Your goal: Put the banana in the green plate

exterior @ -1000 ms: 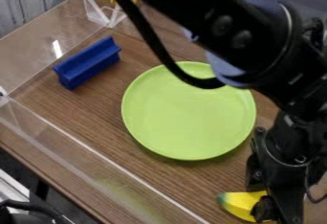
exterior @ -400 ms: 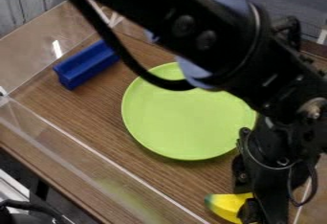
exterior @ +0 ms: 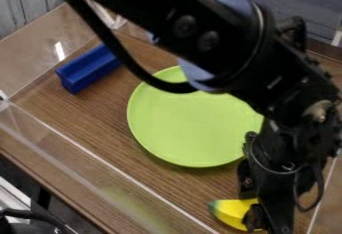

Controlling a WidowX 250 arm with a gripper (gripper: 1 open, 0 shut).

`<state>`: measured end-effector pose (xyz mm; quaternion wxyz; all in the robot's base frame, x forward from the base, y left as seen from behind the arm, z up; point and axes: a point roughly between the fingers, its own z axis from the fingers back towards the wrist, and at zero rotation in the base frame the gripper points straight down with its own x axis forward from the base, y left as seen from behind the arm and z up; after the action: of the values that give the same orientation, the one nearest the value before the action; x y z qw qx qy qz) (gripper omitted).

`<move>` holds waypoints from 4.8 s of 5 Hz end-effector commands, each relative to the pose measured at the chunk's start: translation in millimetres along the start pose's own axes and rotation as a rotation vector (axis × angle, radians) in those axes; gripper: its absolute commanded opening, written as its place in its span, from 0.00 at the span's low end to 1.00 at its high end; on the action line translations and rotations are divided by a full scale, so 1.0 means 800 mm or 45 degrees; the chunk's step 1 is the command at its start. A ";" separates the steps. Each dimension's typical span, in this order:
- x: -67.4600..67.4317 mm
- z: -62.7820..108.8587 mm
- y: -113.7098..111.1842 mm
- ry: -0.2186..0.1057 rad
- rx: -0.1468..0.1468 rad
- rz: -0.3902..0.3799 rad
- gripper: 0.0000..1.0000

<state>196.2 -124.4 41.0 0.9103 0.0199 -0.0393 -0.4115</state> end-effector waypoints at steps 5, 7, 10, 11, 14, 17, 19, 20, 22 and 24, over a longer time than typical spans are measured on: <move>-0.008 -0.009 0.013 -0.033 0.003 0.093 0.00; -0.001 -0.006 0.001 -0.023 -0.001 0.098 0.00; -0.016 0.002 0.004 0.020 0.009 0.317 0.00; -0.032 -0.002 0.017 0.031 0.015 0.399 0.00; -0.014 -0.001 0.060 0.050 0.013 0.437 0.00; -0.016 -0.018 0.080 0.020 0.017 0.207 0.00; -0.016 -0.040 0.095 0.007 0.019 0.123 0.00; -0.013 -0.043 0.095 -0.009 0.016 0.100 0.00; -0.013 -0.042 0.099 -0.042 0.005 0.106 0.00; -0.024 -0.029 0.099 -0.061 -0.019 0.128 0.00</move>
<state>247.8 -61.6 22.7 0.9279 0.0008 -0.0642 -0.3672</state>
